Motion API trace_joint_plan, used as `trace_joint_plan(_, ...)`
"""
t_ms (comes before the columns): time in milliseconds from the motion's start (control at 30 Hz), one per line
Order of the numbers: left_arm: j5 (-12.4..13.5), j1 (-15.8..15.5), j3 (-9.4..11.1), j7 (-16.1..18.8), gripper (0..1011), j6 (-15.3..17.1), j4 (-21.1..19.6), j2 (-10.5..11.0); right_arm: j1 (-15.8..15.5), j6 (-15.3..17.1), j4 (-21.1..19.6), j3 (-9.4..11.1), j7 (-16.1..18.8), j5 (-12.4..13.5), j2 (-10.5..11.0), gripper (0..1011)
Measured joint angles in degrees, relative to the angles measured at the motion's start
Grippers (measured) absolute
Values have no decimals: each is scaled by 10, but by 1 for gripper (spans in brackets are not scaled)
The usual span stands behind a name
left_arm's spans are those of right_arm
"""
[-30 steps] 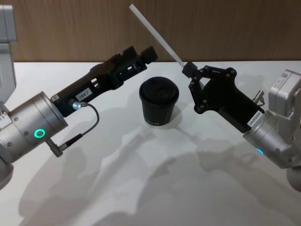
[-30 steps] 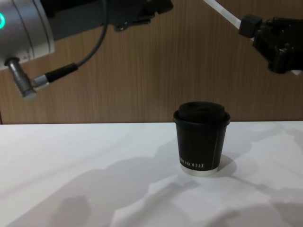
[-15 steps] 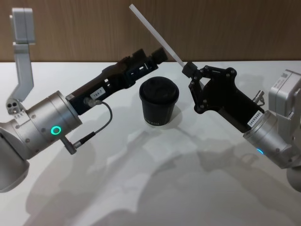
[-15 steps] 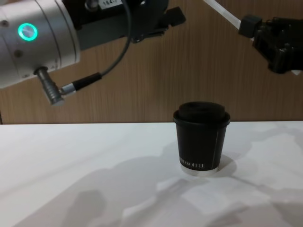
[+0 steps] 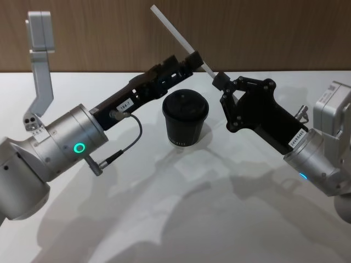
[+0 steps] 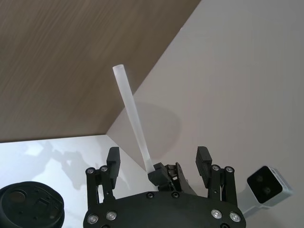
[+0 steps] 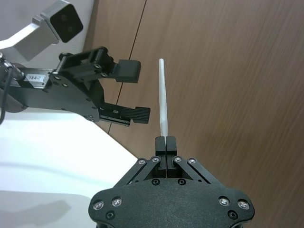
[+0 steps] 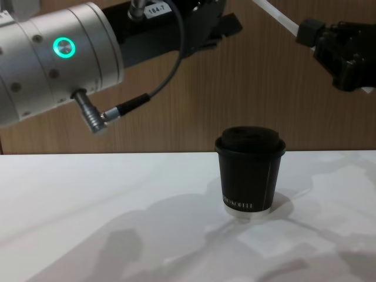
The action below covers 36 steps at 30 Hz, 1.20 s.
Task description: Pick up the straw with one hand, pass it to the other hand, and insert it into the cup.
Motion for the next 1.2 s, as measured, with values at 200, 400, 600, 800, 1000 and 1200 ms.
trace_joint_plan(200,-1,-9,7,2,1003,-7,17,-9,0,0,0,0,0,0,0,10)
trace_joint_plan(400,-2,-18,14,3,1003,-12,35,-17,0,0,0,0,0,0,0,10)
trace_joint_plan(600,-3,-30,22,1,1003,-18,53,-26,0,0,0,0,0,0,0,10)
trace_joint_plan(800,-1,-42,30,0,1003,-25,69,-34,0,0,0,0,0,0,0,10)
trace_joint_plan(1000,1,-50,36,-1,1003,-31,80,-38,0,0,0,0,0,0,0,10)
trace_joint_plan(1200,2,-55,39,-2,961,-34,86,-41,0,0,0,0,0,0,0,10)
